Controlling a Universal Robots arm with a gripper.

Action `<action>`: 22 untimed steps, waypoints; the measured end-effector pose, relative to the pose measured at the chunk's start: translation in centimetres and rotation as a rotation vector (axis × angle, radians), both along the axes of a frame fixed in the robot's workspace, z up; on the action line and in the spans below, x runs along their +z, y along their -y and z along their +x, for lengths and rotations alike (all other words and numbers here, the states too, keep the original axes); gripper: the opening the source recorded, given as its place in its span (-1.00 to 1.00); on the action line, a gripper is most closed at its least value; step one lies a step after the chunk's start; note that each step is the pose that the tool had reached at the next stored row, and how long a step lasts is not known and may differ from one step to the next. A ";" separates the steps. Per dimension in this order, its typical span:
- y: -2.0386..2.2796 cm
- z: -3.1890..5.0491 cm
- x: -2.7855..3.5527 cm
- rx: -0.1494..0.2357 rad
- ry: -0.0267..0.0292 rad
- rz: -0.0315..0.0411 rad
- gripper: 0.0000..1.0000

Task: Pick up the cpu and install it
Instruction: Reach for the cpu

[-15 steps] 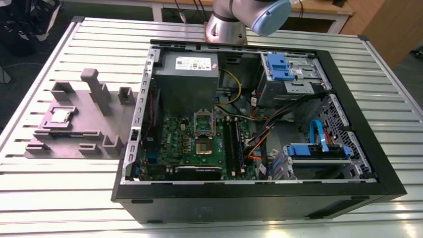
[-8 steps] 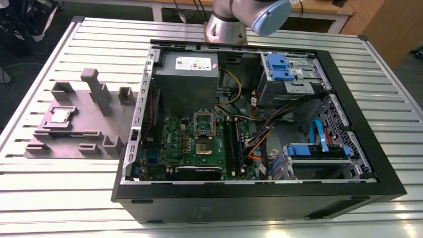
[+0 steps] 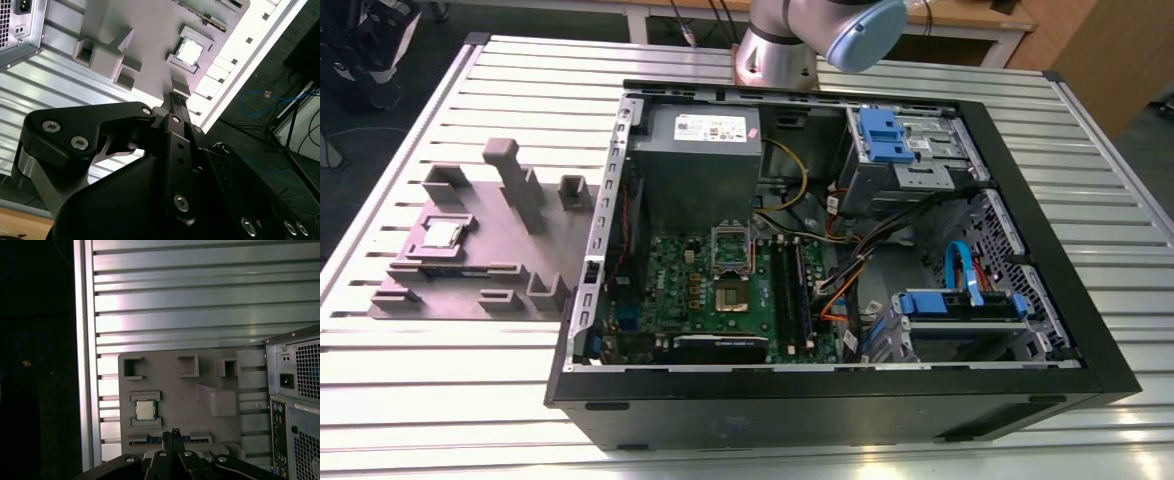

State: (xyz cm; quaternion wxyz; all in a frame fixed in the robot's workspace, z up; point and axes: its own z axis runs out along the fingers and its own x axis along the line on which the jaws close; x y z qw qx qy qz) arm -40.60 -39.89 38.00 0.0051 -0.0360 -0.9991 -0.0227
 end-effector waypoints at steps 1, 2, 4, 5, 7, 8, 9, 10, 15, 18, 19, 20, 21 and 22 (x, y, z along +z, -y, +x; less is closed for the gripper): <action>0.00 -0.06 0.00 0.000 0.0000 0.0000 -0.80; 0.00 -0.08 0.00 0.000 0.0000 0.0000 -0.80; 0.00 -0.11 0.00 0.000 0.0000 0.0000 -0.80; 0.00 -0.15 0.00 0.000 -0.0001 0.0000 -0.80; 0.00 -0.24 -0.01 0.000 0.0000 0.0000 -0.80; 0.00 -0.29 0.00 0.000 0.0000 0.0000 -0.80; 0.00 -0.36 -0.01 0.000 0.0001 0.0001 -0.80; 0.00 -0.45 0.00 0.000 0.0000 0.0000 -0.80; 0.00 -0.95 -0.02 0.000 0.0000 0.0000 -0.80; 0.00 -1.41 -0.05 0.000 0.0000 0.0000 -0.80; 0.00 -1.58 -0.06 0.000 0.0000 0.0000 -0.80; 0.00 -1.72 -0.07 0.000 0.0000 0.0000 -0.80; 0.00 -1.77 -0.09 0.000 -0.0001 0.0001 -0.80; 0.01 -1.81 -0.10 0.000 -0.0002 0.0000 -0.80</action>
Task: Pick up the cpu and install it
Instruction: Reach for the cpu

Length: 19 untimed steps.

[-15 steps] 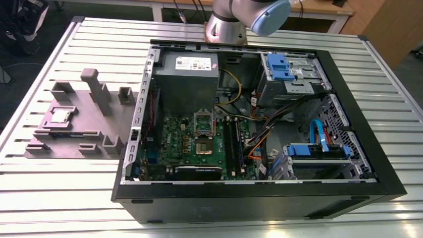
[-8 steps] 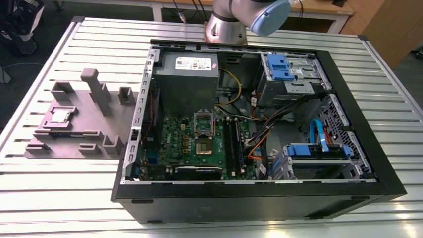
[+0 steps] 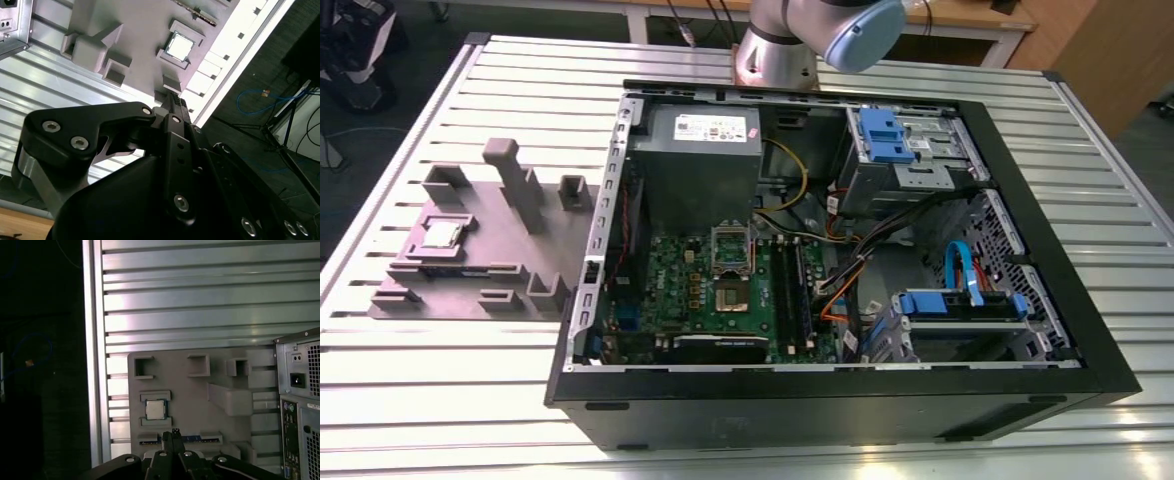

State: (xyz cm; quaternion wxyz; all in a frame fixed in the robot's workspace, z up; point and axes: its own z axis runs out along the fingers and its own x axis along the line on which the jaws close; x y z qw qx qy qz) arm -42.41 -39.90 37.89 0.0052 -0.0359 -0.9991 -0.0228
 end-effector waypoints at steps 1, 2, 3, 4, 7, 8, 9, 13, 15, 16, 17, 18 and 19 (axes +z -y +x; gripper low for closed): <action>-0.01 -0.04 -0.01 0.000 -0.0001 0.0000 -0.80; -0.01 -0.09 -0.03 0.000 -0.0001 0.0000 -0.80; -0.01 -0.13 -0.03 0.000 -0.0002 -0.0001 -0.80; -0.01 -0.18 -0.04 0.000 -0.0001 0.0000 -0.80; 0.00 -0.32 -0.06 0.000 -0.0002 0.0000 -0.80; -0.01 -0.34 -0.08 0.000 -0.0002 0.0000 -0.80; -0.01 -0.40 -0.08 0.000 -0.0004 -0.0001 -0.80; -0.01 -0.74 -0.19 0.000 -0.0002 0.0000 -0.80; -0.01 -1.11 -0.27 0.000 -0.0003 0.0000 -0.80; -0.01 -1.33 -0.30 0.000 -0.0004 -0.0001 -0.80; -0.01 -1.58 -0.34 0.000 -0.0003 -0.0001 -0.80; -0.01 -1.82 -0.37 0.000 -0.0002 0.0000 -0.80; -0.01 -2.06 -0.40 0.000 -0.0003 0.0000 -0.80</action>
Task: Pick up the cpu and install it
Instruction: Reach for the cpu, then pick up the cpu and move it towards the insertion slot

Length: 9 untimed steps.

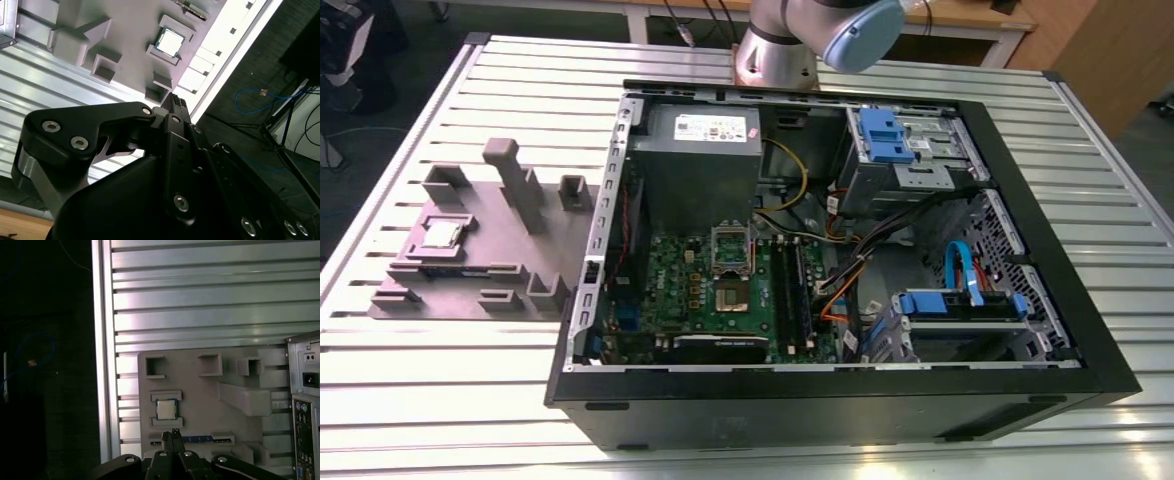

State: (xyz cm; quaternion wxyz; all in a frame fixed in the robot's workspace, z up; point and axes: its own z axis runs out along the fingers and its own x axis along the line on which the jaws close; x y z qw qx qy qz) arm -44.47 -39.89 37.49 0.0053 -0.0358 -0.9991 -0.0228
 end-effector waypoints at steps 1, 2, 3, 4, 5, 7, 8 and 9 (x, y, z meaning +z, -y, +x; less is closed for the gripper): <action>0.00 -0.23 -0.02 0.000 0.0000 0.0001 -0.80; 0.00 -0.51 -0.04 0.000 0.0000 0.0001 -0.80; 0.00 -0.75 -0.05 0.000 -0.0001 0.0002 -0.80; 0.00 -0.91 -0.07 0.001 -0.0002 0.0002 -0.80; 0.00 -0.99 -0.08 0.001 -0.0001 0.0004 -0.80; 0.00 -1.02 -0.08 0.001 -0.0001 0.0005 -0.80; 0.00 -1.04 -0.08 0.001 0.0000 0.0005 -0.80; 0.00 -1.04 -0.08 0.001 0.0000 0.0005 -0.80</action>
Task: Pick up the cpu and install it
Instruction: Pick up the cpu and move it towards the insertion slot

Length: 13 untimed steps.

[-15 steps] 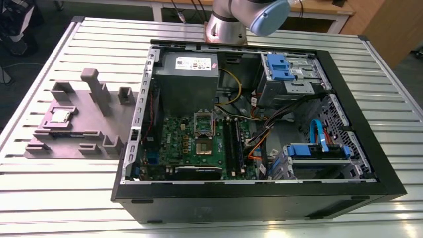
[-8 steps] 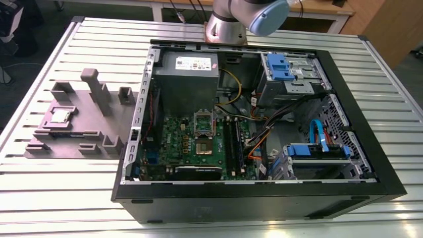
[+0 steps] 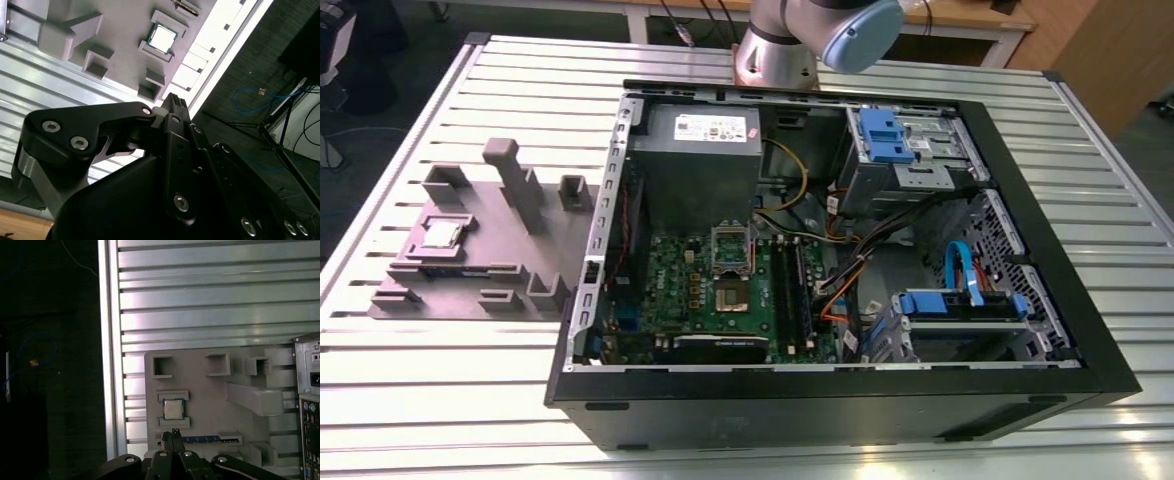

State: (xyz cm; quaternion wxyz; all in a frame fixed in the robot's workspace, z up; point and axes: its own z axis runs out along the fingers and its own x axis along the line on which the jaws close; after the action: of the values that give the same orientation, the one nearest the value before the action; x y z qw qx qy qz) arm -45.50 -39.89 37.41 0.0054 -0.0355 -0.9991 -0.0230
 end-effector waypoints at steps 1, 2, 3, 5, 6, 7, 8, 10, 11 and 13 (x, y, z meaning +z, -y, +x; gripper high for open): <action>0.00 0.00 0.00 0.000 0.0000 0.0000 -0.80; 0.00 0.00 0.00 0.000 0.0000 0.0000 -0.80; 0.00 0.00 0.00 0.000 -0.0001 0.0000 -0.80; 0.00 -0.01 0.00 0.000 0.0000 0.0000 -0.80; 0.00 -0.01 0.00 0.000 0.0000 0.0000 -0.80; 0.00 -0.01 0.00 0.000 0.0000 0.0000 -0.80; 0.00 -0.01 0.00 0.000 0.0000 0.0000 -0.80; 0.00 -0.01 0.00 0.000 0.0000 0.0000 -0.77; 0.00 -0.01 0.00 0.000 0.0000 0.0000 -0.67; 0.00 -0.02 0.00 0.000 0.0000 0.0000 -0.55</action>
State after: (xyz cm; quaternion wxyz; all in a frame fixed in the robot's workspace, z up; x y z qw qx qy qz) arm -45.52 -39.89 37.41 0.0054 -0.0355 -0.9991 -0.0230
